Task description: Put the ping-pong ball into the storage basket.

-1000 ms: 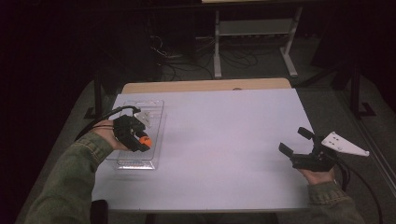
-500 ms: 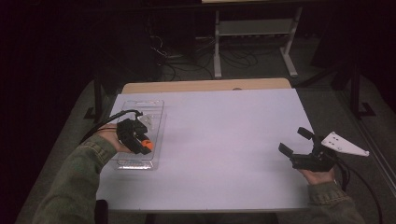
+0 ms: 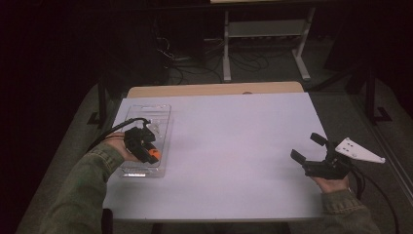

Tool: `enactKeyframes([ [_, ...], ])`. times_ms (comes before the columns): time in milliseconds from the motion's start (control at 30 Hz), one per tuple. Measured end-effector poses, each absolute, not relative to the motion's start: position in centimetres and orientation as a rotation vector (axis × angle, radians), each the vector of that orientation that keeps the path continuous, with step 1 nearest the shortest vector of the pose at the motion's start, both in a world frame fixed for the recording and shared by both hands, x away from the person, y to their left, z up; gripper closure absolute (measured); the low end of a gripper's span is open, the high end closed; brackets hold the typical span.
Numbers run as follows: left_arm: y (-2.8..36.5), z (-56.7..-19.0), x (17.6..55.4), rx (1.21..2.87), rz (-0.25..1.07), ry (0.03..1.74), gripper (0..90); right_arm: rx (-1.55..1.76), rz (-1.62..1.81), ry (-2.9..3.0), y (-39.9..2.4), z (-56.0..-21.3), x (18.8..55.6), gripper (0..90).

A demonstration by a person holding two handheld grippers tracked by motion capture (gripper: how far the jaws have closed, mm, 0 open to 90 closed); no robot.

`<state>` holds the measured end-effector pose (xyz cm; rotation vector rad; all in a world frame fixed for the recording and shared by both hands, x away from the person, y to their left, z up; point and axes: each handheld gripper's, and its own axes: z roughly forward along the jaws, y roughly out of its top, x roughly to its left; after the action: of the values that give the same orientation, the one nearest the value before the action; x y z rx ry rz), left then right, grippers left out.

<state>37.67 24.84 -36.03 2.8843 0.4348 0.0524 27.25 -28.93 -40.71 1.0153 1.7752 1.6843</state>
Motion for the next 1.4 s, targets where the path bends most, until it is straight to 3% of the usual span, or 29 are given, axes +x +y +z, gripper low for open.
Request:
enactKeyframes([
  [767,24.5,-37.7,37.9,2.892,0.016,0.45,49.7,1.016,1.682,1.779,-28.9,-40.7,27.3,0.0],
  [1167,25.2,-36.8,38.0,2.863,0.093,0.535,31.6,1.016,1.683,1.781,-28.9,-40.7,27.3,0.0],
  [1400,25.9,-36.1,38.0,2.833,0.149,0.582,26.3,1.017,1.683,1.783,-28.9,-40.7,27.3,0.0],
])
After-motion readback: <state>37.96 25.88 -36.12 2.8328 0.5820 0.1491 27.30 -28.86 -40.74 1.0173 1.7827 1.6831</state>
